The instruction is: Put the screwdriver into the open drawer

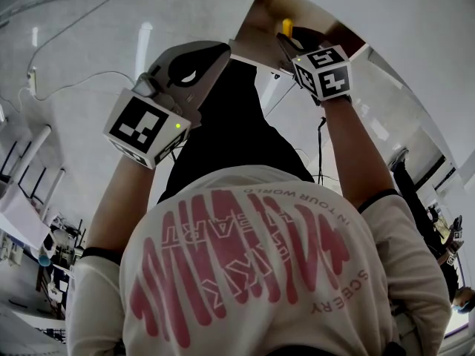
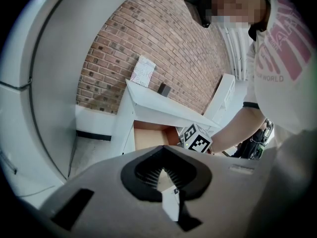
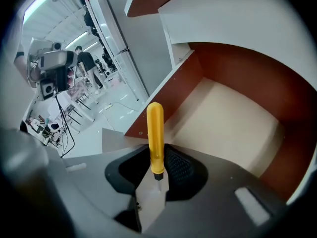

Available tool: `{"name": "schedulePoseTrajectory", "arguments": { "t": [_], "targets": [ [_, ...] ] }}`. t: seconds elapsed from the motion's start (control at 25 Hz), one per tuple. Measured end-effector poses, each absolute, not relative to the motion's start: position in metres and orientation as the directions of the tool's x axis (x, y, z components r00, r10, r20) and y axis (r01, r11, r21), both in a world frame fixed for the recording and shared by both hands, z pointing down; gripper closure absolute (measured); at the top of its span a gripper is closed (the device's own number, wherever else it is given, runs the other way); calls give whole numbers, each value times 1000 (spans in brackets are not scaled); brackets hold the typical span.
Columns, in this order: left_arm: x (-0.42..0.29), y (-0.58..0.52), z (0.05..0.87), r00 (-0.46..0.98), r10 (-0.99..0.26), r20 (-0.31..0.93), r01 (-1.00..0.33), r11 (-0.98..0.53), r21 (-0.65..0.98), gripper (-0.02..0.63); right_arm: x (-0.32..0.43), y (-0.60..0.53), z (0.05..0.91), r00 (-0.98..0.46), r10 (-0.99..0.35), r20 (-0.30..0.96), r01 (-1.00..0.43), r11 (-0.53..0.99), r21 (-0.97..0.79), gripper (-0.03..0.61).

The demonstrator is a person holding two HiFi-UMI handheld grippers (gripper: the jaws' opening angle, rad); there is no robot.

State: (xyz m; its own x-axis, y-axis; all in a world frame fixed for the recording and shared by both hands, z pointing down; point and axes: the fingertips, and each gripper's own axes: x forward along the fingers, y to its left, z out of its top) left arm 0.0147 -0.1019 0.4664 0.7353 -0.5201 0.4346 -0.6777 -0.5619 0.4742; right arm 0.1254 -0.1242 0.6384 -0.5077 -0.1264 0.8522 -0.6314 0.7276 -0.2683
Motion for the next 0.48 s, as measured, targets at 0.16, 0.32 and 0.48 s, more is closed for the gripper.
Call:
{"name": "schedulePoseTrajectory", "arguments": {
  "t": [0.16,0.32,0.48],
  "targets": [
    [14,-100,469,733,-520,439,-680,-553,480,609,127,-124,651,-494,-108,863,-613,747,-257,480],
    [14,-97,473,730,-517,446,-683,-547,485,609,130,-123,662,-479,-93,873,-600,761,-247,479],
    [14,-92,481,729,-514,451,-684,-535,496,609,131,-121,670,-459,-71,886,-605,755,-253,479]
  ]
}}
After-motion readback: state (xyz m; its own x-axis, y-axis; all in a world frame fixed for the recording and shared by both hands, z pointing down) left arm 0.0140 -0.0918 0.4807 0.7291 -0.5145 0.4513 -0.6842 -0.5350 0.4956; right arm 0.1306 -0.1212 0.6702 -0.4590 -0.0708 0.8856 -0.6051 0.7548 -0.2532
